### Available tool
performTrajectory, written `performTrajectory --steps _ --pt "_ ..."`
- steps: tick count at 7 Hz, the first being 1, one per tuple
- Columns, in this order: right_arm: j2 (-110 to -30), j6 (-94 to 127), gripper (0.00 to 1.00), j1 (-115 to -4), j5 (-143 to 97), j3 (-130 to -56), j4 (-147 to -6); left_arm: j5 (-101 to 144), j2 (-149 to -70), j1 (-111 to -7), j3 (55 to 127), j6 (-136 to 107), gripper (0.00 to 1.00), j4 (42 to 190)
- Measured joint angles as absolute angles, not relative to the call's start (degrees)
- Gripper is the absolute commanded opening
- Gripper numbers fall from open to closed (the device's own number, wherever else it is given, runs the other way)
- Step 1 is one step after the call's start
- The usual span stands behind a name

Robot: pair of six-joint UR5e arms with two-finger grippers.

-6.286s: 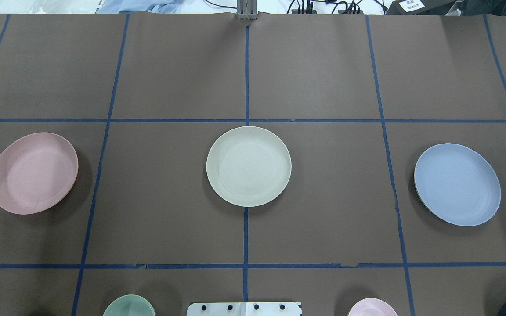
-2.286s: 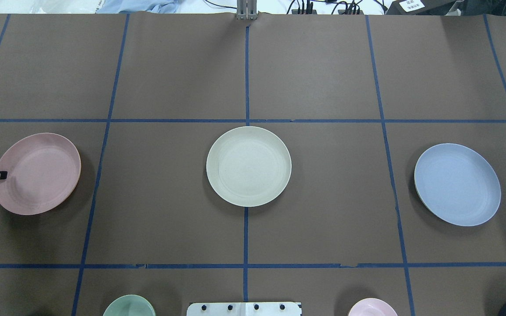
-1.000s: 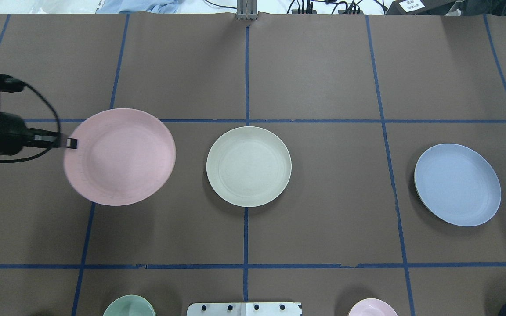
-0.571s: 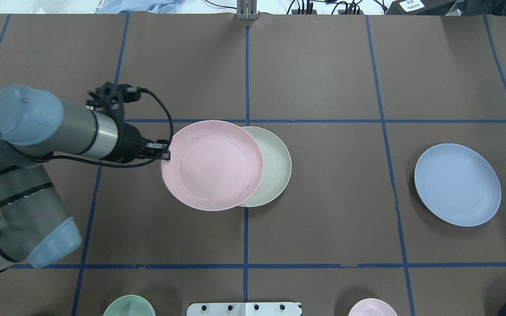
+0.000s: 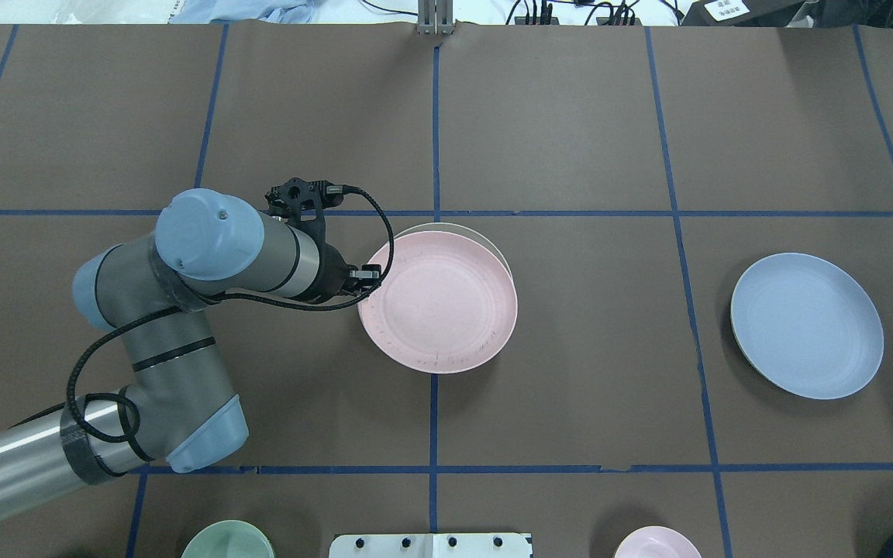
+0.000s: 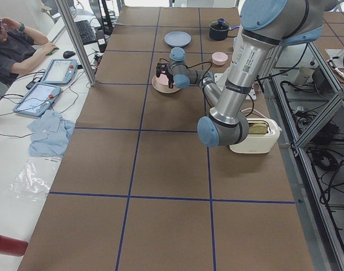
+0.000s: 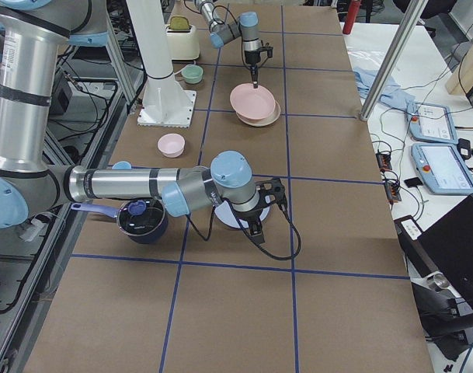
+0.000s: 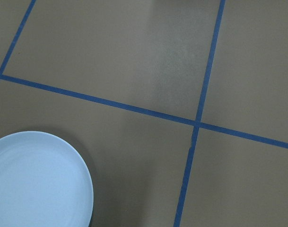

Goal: Stack three plates with pink and blue
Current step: 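Carry the pink plate over the cream plate and lower it on top, then open the left gripper and withdraw it away from the plates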

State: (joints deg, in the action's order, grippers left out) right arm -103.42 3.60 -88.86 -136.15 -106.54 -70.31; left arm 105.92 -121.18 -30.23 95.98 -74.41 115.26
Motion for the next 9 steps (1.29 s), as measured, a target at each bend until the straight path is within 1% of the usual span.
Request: performTrajectory --steps 1,2,3,5,7,9 --pt "-103.4 3.6 1.00 -88.9 -136.3 -106.5 -70.3 105.5 -122.5 -30.1 94.0 -74.6 0.00 115.6" --pt "-103.4 3.6 1.00 -88.9 -136.4 -106.5 -70.3 105.3 -123.2 -30.0 93.0 -74.7 0.66 115.8" --pt "-103.4 3.7 1.00 -88.9 -136.4 -106.5 -70.3 105.0 -123.3 -30.0 92.6 -74.6 1.00 115.8" --pt "-103.4 3.9 1.00 -88.9 -136.3 -106.5 -70.4 103.9 -123.2 -30.2 92.6 -73.3 1.00 115.8" --pt "-103.3 6.9 1.00 -88.4 -136.4 -106.6 -70.3 103.9 -122.4 -32.8 93.6 -67.5 1.00 115.4" --pt "-104.0 11.8 1.00 -85.7 -136.2 -106.7 -68.8 106.0 -118.3 -37.3 97.6 -57.5 1.00 114.7"
